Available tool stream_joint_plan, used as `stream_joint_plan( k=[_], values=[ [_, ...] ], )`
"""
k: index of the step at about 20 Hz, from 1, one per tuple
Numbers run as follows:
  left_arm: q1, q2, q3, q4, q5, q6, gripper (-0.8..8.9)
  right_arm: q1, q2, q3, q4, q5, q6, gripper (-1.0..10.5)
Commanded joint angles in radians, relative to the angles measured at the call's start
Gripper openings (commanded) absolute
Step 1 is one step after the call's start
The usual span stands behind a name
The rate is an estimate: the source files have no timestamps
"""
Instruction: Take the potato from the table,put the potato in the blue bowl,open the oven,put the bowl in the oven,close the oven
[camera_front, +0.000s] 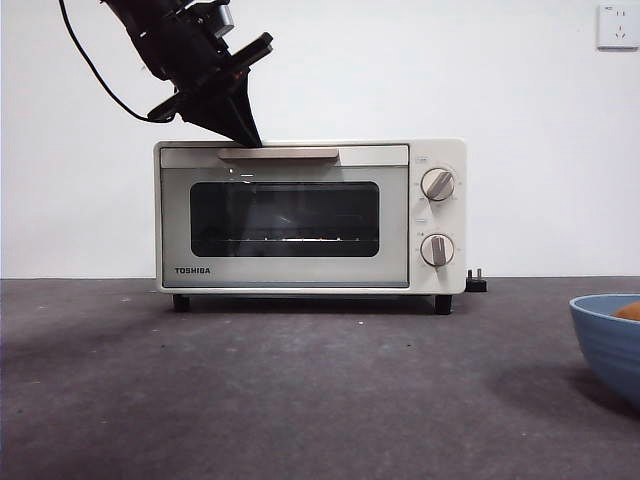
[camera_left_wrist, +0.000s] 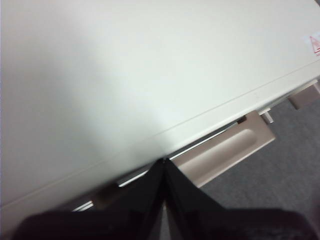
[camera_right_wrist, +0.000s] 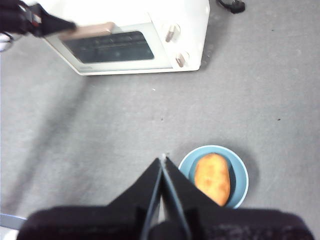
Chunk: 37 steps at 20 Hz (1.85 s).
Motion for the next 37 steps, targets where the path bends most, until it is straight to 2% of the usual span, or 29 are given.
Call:
stream_joint_plan(
  k=[1,6,8,16,21,31,37],
  values=[
    [0.002,0.018,-0.002,-0.052,-0.011,0.036,-0.06,0.001,-0.006,0.025,-0.019,0.0,0.023,-0.1],
    [-0.014,0.061,-0.002,-0.156,-0.014,0.063,-0.06,0.001,-0.006,0.059,-0.028,-0.002,0.023,-0.1],
    [-0.024,0.063,-0.002,-0.172,-0.066,0.064,-0.06,0.001,-0.007,0.068,-0.043,-0.018,0.023,-0.1],
    [-0.048,0.063,-0.003,-0.292,-0.116,0.081,-0.06,0.001,-0.022,0.074,-0.068,-0.019,0.037,-0.1],
    [-0.089,0.063,-0.007,-0.311,-0.168,0.084,-0.06,0.001,-0.077,0.075,-0.076,-0.02,0.072,-0.1],
    [-0.129,0.063,-0.016,-0.317,-0.243,0.077,-0.06,0.001,-0.118,0.076,-0.087,-0.02,0.073,-0.1],
    [-0.133,0.063,-0.102,-0.291,-0.246,0.067,-0.06,0.001,-0.118,0.076,-0.087,-0.019,0.067,-0.1]
  ],
)
